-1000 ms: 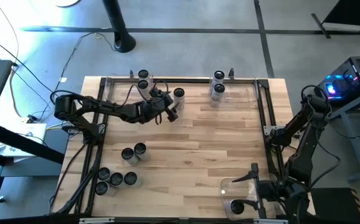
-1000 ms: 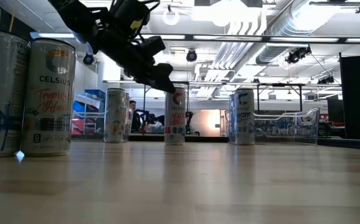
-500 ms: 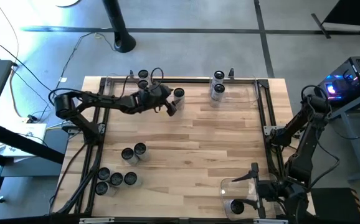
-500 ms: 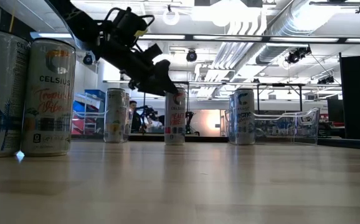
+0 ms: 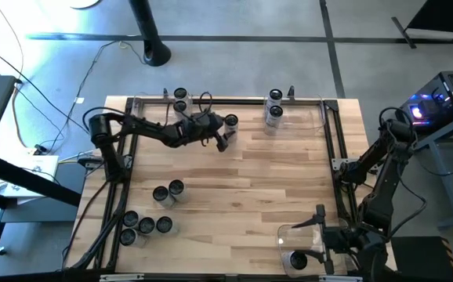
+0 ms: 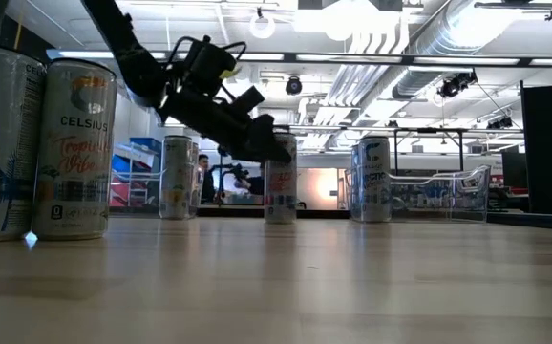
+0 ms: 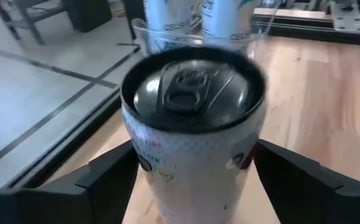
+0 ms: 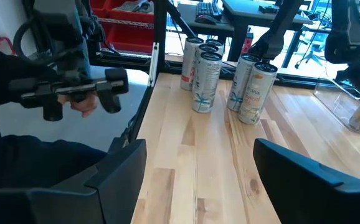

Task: Sort soda cans
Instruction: Put the white-pink soda can into the bottom right transparent bin

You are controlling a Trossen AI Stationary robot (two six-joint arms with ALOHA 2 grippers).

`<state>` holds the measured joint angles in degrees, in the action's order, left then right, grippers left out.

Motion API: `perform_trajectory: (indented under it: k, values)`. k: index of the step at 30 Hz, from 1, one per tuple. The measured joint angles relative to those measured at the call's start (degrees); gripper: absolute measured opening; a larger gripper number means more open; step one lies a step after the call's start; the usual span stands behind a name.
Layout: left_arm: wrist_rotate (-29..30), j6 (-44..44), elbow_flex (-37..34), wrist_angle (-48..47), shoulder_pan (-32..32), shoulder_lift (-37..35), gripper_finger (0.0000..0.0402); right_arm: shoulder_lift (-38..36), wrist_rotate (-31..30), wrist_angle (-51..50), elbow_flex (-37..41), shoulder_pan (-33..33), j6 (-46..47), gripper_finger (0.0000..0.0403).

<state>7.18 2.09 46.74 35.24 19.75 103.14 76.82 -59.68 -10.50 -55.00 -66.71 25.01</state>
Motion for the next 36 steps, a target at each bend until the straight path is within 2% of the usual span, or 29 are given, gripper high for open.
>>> perform_trajectory:
  k: [7, 13, 16, 18, 24, 29, 36]
  values:
    - [-0.25, -0.51, 0.09, 2.57, -3.41, 1.97, 0.0228, 0.02, -0.12, -2.27, 0.0, 3.16, 2.32, 0.0289]
    - [4.1, -1.1, -0.13, 3.71, -12.13, 1.58, 0.0228, 0.02, 2.56, -6.1, 0.0, 11.18, 4.2, 0.0289]
    - [6.52, -3.21, 0.28, 4.17, -17.42, 1.58, 0.0228, 0.07, 7.96, -8.27, 0.33, 15.19, 7.12, 0.0289]
    - [9.29, -4.61, 0.98, 4.56, -21.07, 1.75, 0.0228, 0.07, 10.1, -7.26, 1.81, 17.32, 7.31, 0.0289]
    - [15.54, -3.07, 5.84, 4.75, -29.58, 4.11, 0.0228, 0.11, 10.12, -0.69, 7.64, 23.64, 5.47, 0.0289]
    - [16.32, 0.15, 10.87, 4.43, -32.75, 8.57, 0.0228, 0.11, 10.82, 2.32, 9.07, 28.19, 3.13, 0.0289]
    - [16.04, 1.51, 16.98, -0.63, -33.38, 12.18, 0.0249, 0.11, 12.45, 5.7, 9.07, 30.45, -3.61, 0.0289]
